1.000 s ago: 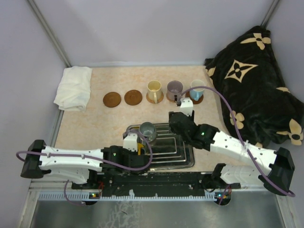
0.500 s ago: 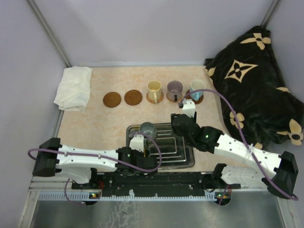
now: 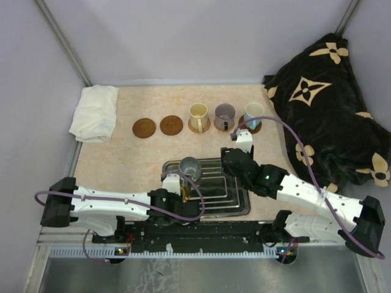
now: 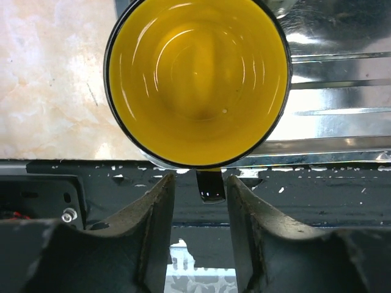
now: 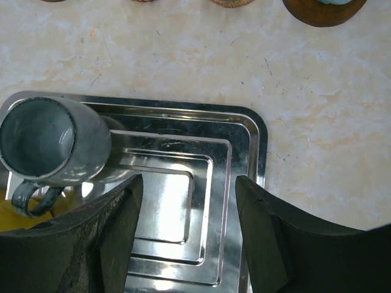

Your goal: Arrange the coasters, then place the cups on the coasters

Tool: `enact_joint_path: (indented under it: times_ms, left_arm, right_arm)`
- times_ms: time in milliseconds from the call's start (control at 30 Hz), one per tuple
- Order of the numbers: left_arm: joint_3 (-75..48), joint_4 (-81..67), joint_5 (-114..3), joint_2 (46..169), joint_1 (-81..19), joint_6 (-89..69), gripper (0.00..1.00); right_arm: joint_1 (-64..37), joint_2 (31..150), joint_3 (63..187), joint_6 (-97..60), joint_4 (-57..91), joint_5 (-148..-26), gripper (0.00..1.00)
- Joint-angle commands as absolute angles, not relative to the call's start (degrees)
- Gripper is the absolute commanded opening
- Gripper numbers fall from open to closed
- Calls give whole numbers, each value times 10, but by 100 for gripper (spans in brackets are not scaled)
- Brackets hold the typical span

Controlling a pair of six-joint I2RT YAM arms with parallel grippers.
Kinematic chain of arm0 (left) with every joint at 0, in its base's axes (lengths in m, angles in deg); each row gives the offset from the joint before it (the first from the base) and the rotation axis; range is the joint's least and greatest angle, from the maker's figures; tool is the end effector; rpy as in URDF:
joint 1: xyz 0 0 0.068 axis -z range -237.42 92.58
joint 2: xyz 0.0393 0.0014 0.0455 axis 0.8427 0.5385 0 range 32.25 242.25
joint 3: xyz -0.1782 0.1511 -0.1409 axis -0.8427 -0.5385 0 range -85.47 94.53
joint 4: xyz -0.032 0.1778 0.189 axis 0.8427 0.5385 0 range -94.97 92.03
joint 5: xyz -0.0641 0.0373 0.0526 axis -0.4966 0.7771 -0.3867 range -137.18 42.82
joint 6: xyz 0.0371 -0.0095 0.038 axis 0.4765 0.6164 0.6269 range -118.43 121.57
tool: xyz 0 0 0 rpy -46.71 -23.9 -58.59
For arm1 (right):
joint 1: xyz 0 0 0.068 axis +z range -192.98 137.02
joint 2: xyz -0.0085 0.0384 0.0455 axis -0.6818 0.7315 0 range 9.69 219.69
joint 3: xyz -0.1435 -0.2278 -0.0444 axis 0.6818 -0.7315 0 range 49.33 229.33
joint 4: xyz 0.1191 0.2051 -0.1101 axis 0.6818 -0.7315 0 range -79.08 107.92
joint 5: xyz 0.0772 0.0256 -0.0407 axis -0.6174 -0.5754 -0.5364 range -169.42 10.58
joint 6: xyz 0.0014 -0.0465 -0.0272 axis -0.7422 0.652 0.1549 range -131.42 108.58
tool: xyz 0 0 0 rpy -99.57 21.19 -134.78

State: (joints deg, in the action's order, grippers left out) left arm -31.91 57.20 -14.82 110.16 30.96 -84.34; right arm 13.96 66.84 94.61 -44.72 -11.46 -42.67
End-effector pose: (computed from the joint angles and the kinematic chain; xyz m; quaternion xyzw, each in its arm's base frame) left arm 0.0252 -0.2183 0.2213 0.0122 0.9599 -0.0153 0.2796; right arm 0.1302 0.1610 0.2762 -0.0498 0.8727 0.0749 0.4799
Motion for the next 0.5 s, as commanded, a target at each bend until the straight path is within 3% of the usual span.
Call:
enact_joint_path:
  times_ms: [0, 167, 467]
  left_arm:
    - [-330, 615, -168, 1086, 312, -885, 44]
    - [-340, 621, -183, 1081, 313, -889, 35]
    - [-357, 613, -179, 1079, 312, -894, 42]
  right_arm:
    - [141, 659, 949, -458, -94, -418, 63]
    - [142, 665, 949, -460, -91, -422, 63]
    - [142, 672, 949, -463, -89, -422, 64]
